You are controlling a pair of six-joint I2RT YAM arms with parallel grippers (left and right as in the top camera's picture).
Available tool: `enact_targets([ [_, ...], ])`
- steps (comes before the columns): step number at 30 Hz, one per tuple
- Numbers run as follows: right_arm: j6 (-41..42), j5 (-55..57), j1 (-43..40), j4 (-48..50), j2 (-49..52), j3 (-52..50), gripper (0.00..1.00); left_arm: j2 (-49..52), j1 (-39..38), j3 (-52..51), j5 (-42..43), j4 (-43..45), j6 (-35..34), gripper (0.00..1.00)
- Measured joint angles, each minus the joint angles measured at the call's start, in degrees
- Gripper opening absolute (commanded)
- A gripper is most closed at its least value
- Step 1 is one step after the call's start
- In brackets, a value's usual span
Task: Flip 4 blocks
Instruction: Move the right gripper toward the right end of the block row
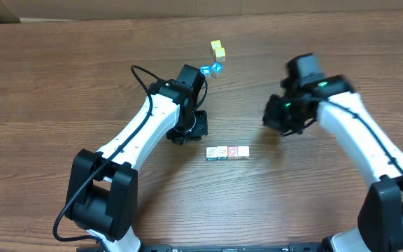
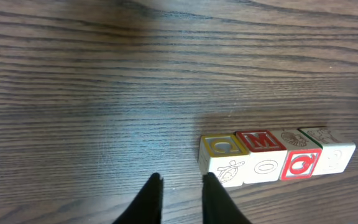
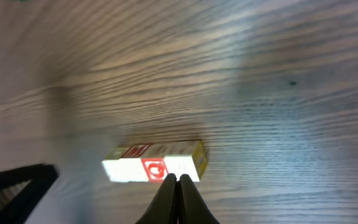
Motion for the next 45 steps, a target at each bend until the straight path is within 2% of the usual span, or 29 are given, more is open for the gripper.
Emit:
enact_targets([
  [2,2.75,4.39,2.91,0.68,0.00,-0.24,0.04,0.00,0.00,0.00,-0.22,0.24,-0.07,0.04],
  [6,6.99,10.84,6.73,1.79,0.00,-0.24,0.04,0.00,0.00,0.00,-0.31,1.05,-0.02,0.04],
  [13,12.55,14.84,6.99,2.78,0.13,-0.26,0.04,0.00,0.00,0.00,-0.46,2.64,-0.02,0.04],
  [21,12.94,16.06,6.99,2.84,0.61,-0.28,0.04,0.00,0.00,0.00,-1.46,3.41,-0.02,0.08],
  [28,12.28,16.72,6.99,3.30,1.62,-0.28,0.04,0.02,0.00,0.00,-3.10,3.67,-0.22,0.04],
  [45,8.11,16.63,7.02,12.87,2.32,-8.31,0.04,4.09,0.00,0.00,-4.57,5.73,-0.46,0.04],
])
